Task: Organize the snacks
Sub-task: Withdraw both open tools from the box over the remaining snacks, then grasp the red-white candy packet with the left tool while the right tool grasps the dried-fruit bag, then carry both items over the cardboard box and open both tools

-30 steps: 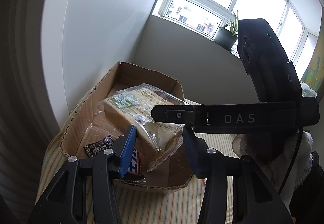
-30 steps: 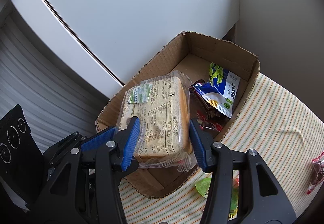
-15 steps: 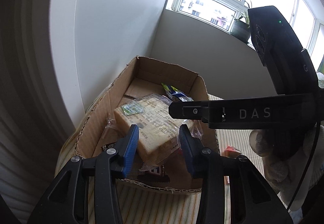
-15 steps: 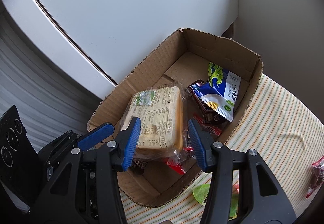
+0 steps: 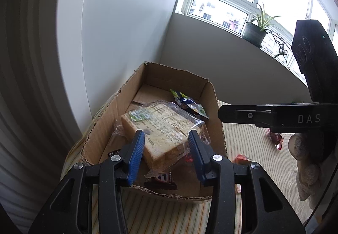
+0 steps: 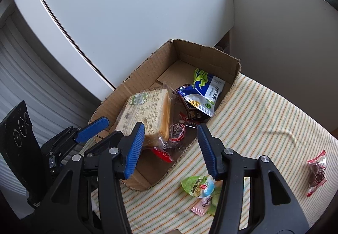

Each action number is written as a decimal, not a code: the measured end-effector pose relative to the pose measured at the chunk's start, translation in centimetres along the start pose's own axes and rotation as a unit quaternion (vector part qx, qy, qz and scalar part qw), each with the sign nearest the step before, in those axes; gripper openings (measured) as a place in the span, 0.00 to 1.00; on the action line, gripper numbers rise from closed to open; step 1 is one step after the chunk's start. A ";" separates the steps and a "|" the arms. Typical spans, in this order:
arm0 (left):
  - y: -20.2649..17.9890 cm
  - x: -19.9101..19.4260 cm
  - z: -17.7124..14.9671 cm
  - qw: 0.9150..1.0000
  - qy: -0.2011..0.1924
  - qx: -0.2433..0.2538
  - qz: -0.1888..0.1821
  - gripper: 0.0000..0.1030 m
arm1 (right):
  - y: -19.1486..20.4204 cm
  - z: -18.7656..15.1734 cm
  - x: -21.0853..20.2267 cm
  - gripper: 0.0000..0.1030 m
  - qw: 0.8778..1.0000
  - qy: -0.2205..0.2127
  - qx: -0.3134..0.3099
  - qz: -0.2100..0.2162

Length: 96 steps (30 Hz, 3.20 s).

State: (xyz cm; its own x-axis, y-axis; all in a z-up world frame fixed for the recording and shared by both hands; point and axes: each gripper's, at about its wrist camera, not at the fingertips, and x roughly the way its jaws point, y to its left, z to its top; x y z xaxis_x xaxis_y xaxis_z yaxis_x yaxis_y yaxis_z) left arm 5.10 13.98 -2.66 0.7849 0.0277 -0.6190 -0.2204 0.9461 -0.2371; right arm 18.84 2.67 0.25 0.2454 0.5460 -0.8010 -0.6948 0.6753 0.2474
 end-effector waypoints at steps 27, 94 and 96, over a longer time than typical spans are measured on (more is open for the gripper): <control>-11.4 -0.8 -2.6 0.989 0.021 0.076 -0.127 0.41 | -14.6 -10.2 -12.6 0.70 0.982 -0.051 0.113 -0.142; -16.9 9.5 -5.7 0.973 0.144 0.168 -0.063 0.28 | -24.3 -9.1 -2.5 0.34 0.981 0.075 0.124 -0.130; -16.8 9.1 -5.5 0.974 0.139 0.164 -0.066 0.28 | -24.0 -9.1 -3.1 0.34 0.981 0.069 0.125 -0.133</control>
State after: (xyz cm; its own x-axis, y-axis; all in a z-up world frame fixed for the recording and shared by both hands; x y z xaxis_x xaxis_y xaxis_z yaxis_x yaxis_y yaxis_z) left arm 12.76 -3.41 -8.42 0.5967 -0.1470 -0.7889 0.1051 0.9889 -0.1047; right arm 28.65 -19.71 -8.18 0.2895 0.2742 -0.9170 -0.4280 0.8941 0.1322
